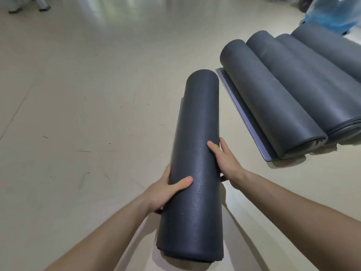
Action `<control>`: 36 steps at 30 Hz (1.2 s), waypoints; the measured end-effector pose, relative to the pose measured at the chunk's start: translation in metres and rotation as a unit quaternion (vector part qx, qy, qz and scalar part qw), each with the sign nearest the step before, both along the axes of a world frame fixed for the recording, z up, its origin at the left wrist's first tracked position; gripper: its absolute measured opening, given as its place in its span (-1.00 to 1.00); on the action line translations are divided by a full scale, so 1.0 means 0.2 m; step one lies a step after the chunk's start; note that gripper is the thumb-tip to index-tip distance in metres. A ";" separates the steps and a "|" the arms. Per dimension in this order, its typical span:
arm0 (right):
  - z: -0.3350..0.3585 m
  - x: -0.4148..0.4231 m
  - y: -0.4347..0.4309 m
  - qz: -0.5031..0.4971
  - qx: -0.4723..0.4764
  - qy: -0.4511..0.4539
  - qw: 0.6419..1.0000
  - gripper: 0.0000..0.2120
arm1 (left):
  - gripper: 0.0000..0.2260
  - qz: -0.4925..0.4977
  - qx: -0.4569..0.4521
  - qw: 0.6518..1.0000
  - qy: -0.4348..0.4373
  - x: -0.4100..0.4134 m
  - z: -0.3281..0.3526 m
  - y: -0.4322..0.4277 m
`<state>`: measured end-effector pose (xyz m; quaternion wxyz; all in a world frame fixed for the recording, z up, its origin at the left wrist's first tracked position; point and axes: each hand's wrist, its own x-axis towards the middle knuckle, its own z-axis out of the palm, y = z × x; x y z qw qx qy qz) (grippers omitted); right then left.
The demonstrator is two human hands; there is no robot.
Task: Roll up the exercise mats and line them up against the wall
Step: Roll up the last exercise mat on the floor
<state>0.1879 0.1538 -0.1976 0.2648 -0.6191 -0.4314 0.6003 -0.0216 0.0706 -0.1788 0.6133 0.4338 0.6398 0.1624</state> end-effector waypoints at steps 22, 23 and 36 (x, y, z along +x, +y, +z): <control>0.16 0.52 0.42 0.099 0.143 -0.418 0.892 -0.36 | 0.08 0.185 0.088 0.978 -0.033 0.83 -0.17 0.77; 0.15 0.55 0.44 0.102 0.157 -0.437 0.880 -0.36 | 0.08 0.182 0.089 0.979 -0.039 0.86 -0.18 0.84; 0.02 0.55 0.51 0.066 0.215 -0.503 0.834 -0.37 | -0.29 0.119 0.067 0.990 0.033 0.91 -0.15 1.03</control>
